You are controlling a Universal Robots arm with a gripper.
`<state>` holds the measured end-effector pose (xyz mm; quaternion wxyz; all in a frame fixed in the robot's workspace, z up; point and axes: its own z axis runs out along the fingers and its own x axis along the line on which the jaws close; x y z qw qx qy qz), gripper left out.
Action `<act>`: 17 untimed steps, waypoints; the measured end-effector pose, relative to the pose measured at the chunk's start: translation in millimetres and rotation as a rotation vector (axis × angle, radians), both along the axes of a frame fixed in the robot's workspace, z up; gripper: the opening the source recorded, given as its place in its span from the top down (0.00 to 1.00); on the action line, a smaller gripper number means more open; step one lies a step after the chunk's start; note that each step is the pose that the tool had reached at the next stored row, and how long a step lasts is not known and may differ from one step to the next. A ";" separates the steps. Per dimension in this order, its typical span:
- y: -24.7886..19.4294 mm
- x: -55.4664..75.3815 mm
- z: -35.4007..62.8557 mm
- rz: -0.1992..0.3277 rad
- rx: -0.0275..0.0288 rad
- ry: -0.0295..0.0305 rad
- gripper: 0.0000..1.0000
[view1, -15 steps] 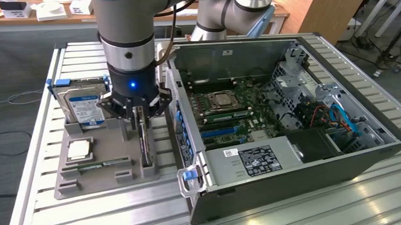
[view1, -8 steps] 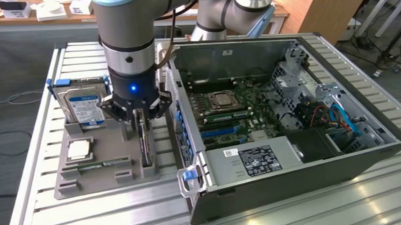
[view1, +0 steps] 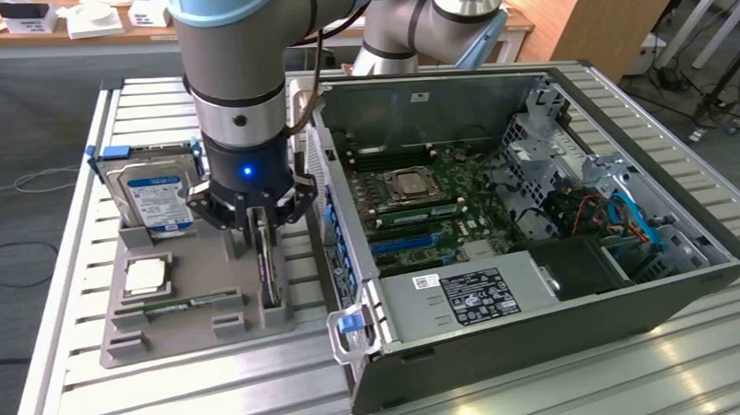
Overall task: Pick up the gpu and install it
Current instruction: 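Pick up the gpu and move the gpu toward the slot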
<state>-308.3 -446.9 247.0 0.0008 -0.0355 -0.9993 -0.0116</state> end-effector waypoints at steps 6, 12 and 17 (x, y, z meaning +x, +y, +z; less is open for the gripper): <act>0.0 0.0 -4.4 0.006 0.0000 0.0000 0.64; 0.0 0.0 -8.4 0.017 0.0000 0.0000 0.64; 0.0 0.0 -10.5 0.024 -0.0002 0.0006 0.64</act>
